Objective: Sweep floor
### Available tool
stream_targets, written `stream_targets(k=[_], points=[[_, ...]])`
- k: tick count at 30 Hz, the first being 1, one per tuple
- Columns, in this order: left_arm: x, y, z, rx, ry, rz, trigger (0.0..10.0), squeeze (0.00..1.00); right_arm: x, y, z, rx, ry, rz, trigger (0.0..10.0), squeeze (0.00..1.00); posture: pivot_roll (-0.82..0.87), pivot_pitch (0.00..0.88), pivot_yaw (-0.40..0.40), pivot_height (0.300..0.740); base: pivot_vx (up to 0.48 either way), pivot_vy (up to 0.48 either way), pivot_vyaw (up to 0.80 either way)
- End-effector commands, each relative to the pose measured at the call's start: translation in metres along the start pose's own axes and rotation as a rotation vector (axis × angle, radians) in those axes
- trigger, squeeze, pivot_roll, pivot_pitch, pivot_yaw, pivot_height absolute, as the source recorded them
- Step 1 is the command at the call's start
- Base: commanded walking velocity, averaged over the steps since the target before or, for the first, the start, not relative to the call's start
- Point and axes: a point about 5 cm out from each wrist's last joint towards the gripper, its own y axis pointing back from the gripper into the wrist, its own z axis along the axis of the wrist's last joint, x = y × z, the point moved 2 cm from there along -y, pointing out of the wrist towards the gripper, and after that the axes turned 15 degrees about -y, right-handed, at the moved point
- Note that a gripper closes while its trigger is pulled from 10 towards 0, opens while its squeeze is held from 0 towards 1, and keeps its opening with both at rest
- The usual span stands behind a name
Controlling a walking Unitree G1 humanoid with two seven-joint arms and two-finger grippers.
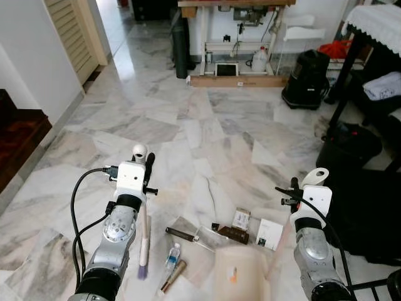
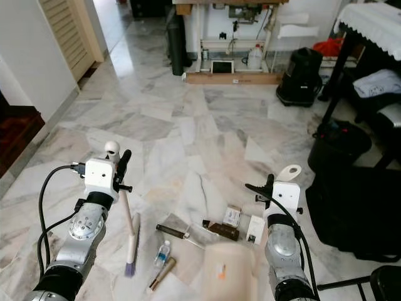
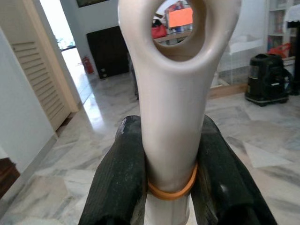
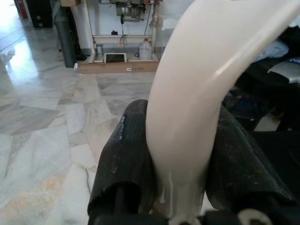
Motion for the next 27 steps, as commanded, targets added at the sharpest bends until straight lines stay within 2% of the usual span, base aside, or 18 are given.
stream_targets(k=[1, 2, 7, 10, 14, 16, 22, 27], points=[[0.003, -0.004, 0.007, -0.036, -0.074, -0.049, 10.0, 0.0, 0.002, -0.004, 0.006, -0.025, -0.016, -0.006, 10.0, 0.0, 0.04, 0.012, 0.024, 0.74, 0.0, 0.0, 0.0], [0.0, -0.003, 0.002, -0.016, -0.087, -0.082, 10.0, 0.0, 0.001, -0.003, 0.005, -0.023, -0.016, -0.009, 10.0, 0.0, 0.04, 0.012, 0.027, 0.74, 0.0, 0.0, 0.0], [0.001, 0.001, -0.008, 0.035, -0.104, -0.103, 10.0, 0.0, -0.001, -0.001, 0.001, -0.007, -0.021, -0.026, 10.0, 0.0, 0.04, 0.011, 0.034, 0.74, 0.0, 0.0, 0.0], [-0.004, 0.005, -0.02, 0.102, -0.123, -0.159, 10.0, 0.0, -0.004, 0.002, -0.005, 0.016, -0.023, -0.048, 10.0, 0.0, 0.04, 0.012, 0.04, 0.74, 0.0, 0.0, 0.0], [-0.01, 0.009, -0.028, 0.143, -0.112, -0.214, 10.0, 0.0, -0.006, 0.004, -0.01, 0.039, -0.017, -0.062, 10.0, 0.0, 0.04, 0.019, 0.047, 0.74, 0.0, 0.0, 0.0], [-0.012, 0.01, -0.03, 0.167, -0.065, -0.229, 10.0, 0.0, -0.007, 0.006, -0.013, 0.053, -0.017, -0.072, 10.0, 0.0, 0.04, 0.025, 0.051, 0.74, 0.0, 0.0, 0.0], [-0.007, 0.006, -0.028, 0.174, 0.026, -0.197, 10.0, 0.0, -0.008, 0.01, -0.021, 0.079, -0.046, -0.1, 10.0, 0.0, 0.05, 0.043, 0.059, 0.74, 0.0, 0.0, 0.0], [-0.006, 0.004, -0.026, 0.173, 0.061, -0.206, 10.0, 0.0, -0.006, 0.011, -0.024, 0.089, -0.043, -0.096, 10.0, 0.0, 0.06, 0.052, 0.061, 0.74, 0.0, 0.0, 0.0]])
